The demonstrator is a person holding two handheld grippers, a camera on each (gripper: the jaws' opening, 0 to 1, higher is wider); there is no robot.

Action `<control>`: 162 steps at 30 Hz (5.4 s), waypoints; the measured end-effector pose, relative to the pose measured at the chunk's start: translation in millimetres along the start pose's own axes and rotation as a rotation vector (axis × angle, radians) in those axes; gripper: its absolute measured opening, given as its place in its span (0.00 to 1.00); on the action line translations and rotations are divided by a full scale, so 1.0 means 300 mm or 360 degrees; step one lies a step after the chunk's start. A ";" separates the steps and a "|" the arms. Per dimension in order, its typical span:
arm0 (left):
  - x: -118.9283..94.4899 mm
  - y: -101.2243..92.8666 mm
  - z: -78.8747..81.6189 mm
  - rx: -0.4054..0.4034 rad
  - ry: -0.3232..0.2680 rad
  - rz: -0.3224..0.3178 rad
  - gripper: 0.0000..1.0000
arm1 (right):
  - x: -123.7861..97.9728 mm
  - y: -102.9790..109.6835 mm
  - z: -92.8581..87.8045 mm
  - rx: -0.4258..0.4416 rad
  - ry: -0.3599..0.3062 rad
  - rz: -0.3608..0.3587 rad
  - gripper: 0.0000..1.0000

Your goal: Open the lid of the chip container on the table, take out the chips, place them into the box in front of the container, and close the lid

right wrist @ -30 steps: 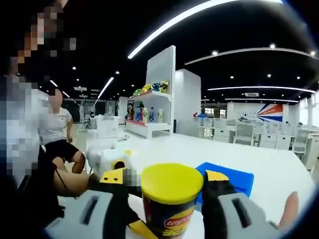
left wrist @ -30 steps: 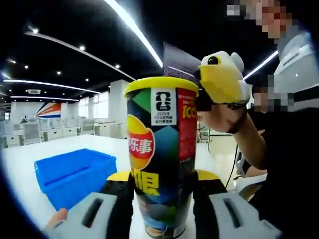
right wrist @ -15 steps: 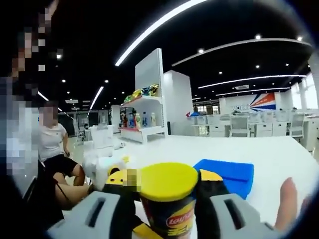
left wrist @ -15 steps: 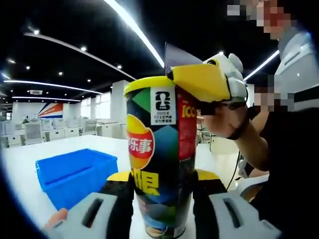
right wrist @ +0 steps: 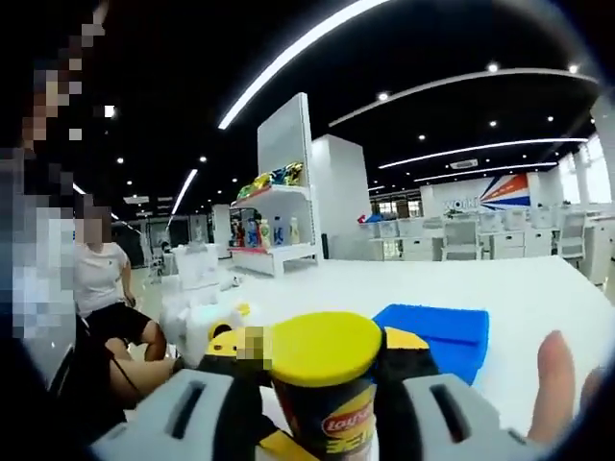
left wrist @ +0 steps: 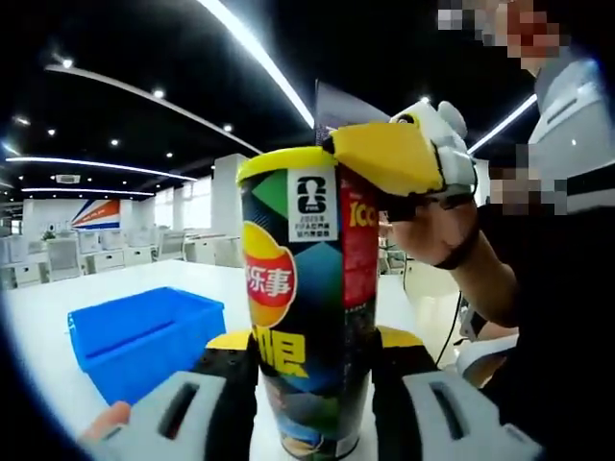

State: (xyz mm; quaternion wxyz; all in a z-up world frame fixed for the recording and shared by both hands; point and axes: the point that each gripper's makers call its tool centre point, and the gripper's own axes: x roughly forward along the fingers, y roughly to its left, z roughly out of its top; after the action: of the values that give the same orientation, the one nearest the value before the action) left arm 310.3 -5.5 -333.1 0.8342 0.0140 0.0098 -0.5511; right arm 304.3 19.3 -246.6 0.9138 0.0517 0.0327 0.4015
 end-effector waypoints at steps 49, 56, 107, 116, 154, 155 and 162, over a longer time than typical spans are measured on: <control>-0.010 -0.027 0.002 0.0053 0.0005 -0.0021 0.47 | -0.020 -0.009 0.069 0.0167 -0.0230 0.0090 0.39; -0.012 -0.021 0.001 0.0037 0.0001 -0.0016 0.48 | -0.037 -0.014 0.114 0.0097 -0.0307 0.0073 0.39; -0.013 -0.024 -0.007 0.0043 -0.0007 0.0000 0.48 | -0.324 -1.014 -0.459 -0.0278 0.0207 -0.1088 0.41; -0.013 -0.022 -0.009 0.0042 -0.0003 0.0006 0.48 | -0.323 -1.025 -0.501 -0.0253 0.0302 -0.1093 0.41; -0.008 -0.015 -0.024 0.0064 0.0140 -0.0015 0.47 | -0.362 -0.948 -0.411 -0.0277 0.0142 -0.1166 0.40; -0.007 -0.015 -0.025 0.0063 0.0157 -0.0022 0.47 | -0.379 -0.930 -0.375 -0.0280 0.0089 -0.1192 0.34; -0.007 -0.014 -0.029 0.0066 0.0173 -0.0025 0.47 | -0.197 -0.461 0.080 -0.0062 -0.0227 -0.0377 0.25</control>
State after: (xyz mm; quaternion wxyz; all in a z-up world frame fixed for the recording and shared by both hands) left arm 305.7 -4.8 -341.8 0.8277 0.0613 0.0438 -0.5562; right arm 367.9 -118.8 -238.4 0.9556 0.0583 -0.0342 0.2868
